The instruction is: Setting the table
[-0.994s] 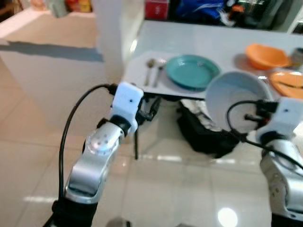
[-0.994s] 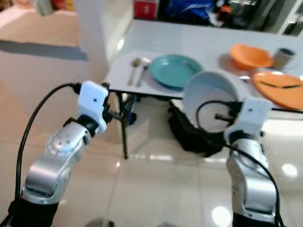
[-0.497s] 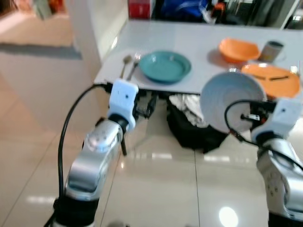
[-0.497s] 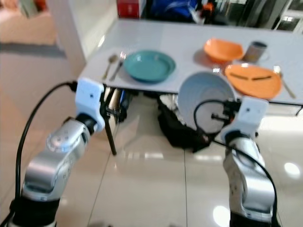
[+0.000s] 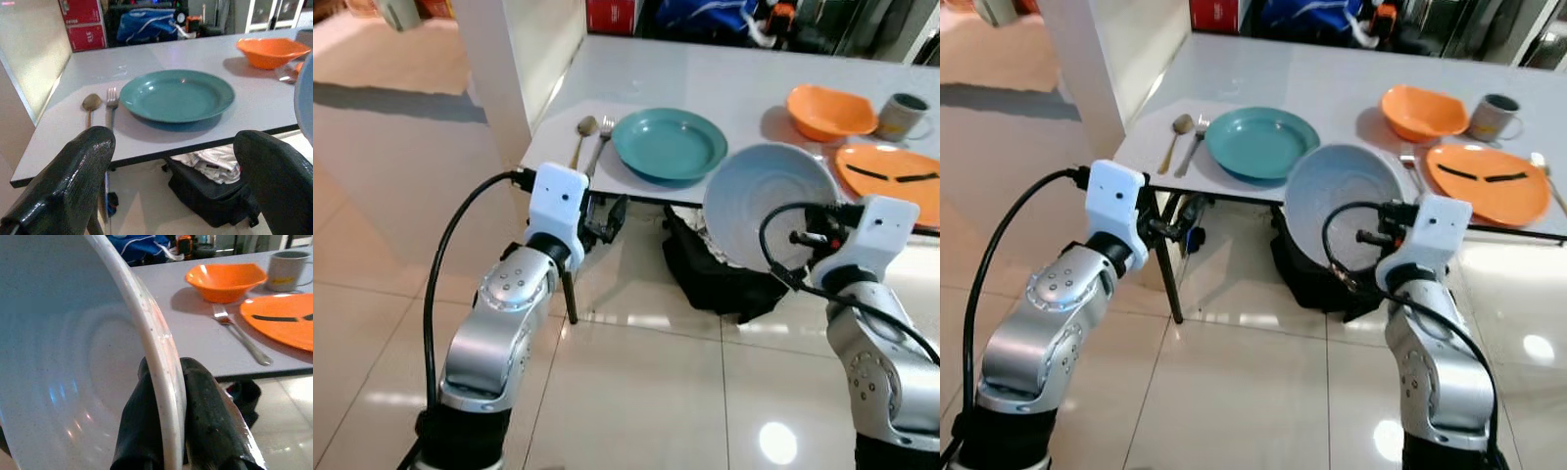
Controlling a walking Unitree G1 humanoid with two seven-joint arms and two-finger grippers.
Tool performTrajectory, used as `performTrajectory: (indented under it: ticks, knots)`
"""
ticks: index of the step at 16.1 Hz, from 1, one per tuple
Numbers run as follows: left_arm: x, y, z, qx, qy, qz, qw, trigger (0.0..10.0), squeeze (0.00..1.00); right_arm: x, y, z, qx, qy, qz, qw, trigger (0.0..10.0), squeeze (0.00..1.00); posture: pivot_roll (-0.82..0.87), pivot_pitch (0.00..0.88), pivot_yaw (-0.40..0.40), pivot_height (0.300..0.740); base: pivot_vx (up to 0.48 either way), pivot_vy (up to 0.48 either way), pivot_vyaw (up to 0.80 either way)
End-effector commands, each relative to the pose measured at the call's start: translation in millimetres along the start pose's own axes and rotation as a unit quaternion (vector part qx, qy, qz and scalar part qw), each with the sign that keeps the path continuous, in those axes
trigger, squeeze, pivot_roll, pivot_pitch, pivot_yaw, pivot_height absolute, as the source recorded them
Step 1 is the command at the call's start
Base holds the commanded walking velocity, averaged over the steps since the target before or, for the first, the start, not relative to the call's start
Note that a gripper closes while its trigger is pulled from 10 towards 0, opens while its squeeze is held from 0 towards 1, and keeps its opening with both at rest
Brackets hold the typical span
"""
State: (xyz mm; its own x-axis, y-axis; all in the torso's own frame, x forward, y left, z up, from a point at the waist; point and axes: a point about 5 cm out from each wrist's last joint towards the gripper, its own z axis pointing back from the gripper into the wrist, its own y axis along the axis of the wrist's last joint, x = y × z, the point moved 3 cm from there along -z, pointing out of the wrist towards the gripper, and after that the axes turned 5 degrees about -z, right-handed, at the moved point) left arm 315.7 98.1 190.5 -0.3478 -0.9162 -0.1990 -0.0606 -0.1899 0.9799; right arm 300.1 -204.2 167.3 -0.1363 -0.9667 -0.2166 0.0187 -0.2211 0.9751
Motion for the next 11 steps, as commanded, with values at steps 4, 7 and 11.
performTrajectory:
  ticks: [4, 7, 11]
  knots:
    - [0.4, 5.0, 0.0, 0.005, -0.002, -0.002, 1.000, 10.0, 0.00, -1.4, 12.8, 1.9, 0.021, 0.004, -0.005, 1.000, 10.0, 0.00, 0.04, 0.052, -0.023, 0.740, 0.407, 0.000, 0.00]
    - [0.9, 5.0, 0.5, 0.005, -0.004, -0.004, 1.000, 10.0, 0.00, -0.6, 13.3, 1.9, 0.020, 0.001, -0.009, 1.000, 10.0, 0.00, 0.04, 0.052, -0.020, 0.740, 0.411, 0.000, 0.00]
    - [1.2, 4.8, 0.9, 0.004, -0.005, -0.004, 1.000, 10.0, 0.00, -0.6, 13.5, 2.0, 0.018, 0.002, -0.011, 1.000, 10.0, 0.00, 0.04, 0.055, -0.022, 0.740, 0.413, 0.000, 0.00]
